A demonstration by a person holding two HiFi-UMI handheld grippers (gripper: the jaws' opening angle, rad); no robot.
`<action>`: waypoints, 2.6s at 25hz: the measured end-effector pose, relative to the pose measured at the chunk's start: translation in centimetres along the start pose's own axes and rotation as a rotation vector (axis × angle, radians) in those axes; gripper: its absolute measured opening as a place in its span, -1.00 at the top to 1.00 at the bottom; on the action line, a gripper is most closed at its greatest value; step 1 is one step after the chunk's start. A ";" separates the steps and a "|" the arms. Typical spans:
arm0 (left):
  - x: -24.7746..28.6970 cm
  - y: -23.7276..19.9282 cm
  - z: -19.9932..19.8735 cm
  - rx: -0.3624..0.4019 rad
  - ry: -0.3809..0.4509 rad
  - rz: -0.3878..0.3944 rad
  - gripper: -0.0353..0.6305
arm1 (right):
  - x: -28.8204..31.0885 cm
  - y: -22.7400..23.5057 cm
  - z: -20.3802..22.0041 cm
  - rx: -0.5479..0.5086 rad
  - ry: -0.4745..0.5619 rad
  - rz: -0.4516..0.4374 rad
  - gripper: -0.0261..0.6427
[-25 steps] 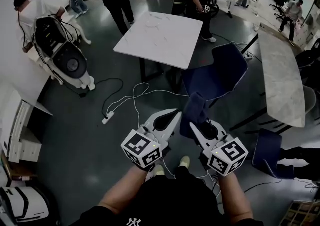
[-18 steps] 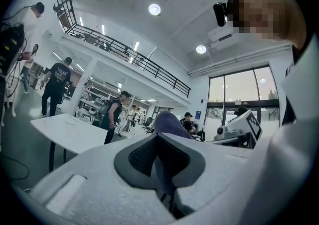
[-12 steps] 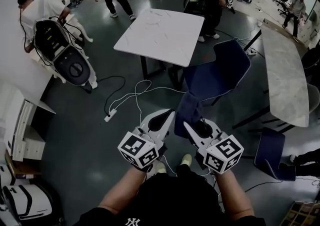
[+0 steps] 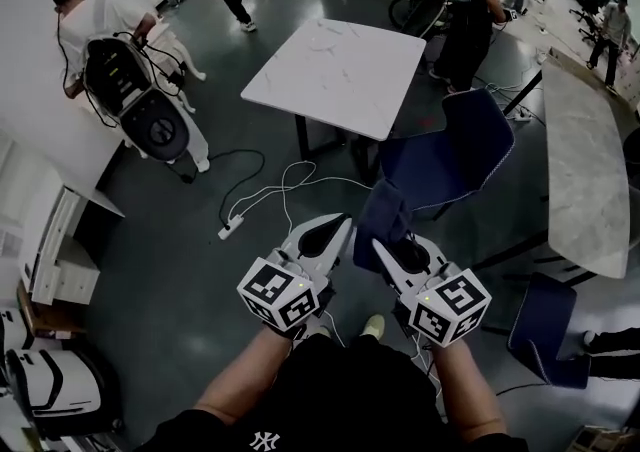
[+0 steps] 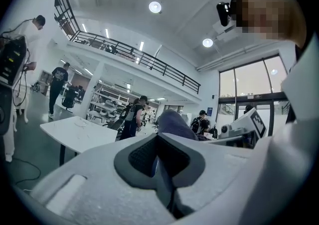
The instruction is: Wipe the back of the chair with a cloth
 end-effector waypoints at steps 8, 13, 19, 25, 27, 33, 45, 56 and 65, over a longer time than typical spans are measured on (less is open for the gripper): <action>4.6 0.7 0.2 0.018 -0.011 0.009 0.87 | -1.8 4.4 -1.5 0.020 0.021 0.034 0.69; 8.4 -0.5 0.5 0.026 -0.013 0.052 0.87 | -1.4 7.3 -2.5 0.024 0.035 0.080 0.69; 14.2 -4.6 1.1 0.019 -0.013 0.119 0.87 | 1.3 11.7 -4.4 0.029 0.051 0.165 0.69; 21.1 -11.7 0.9 0.047 -0.019 0.198 0.87 | 7.5 17.0 -7.0 0.047 0.040 0.272 0.69; 23.4 -14.5 1.5 0.048 -0.028 0.229 0.87 | 10.2 19.1 -7.5 0.060 0.034 0.309 0.69; 28.1 -20.4 2.4 0.034 -0.055 0.319 0.87 | 15.4 22.5 -8.8 0.076 0.010 0.411 0.69; 36.8 -19.6 4.0 0.036 -0.092 0.427 0.87 | 13.6 30.0 -12.0 0.014 -0.065 0.629 0.69; 49.6 -17.2 7.4 0.032 -0.114 0.346 0.87 | 10.3 48.3 -15.3 -0.049 -0.240 0.698 0.69; 56.4 -18.2 14.4 -0.020 -0.163 0.306 0.87 | 12.4 60.0 -12.9 -0.135 -0.460 0.745 0.69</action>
Point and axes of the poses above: the fingertips, and each gripper's own axes: x forward along the fingers, y to its right, z out of its underside, the point moved 10 cm from there along -x, backward along the fingers, and after that the axes turned 8 degrees about x, right-handed, at the moved point
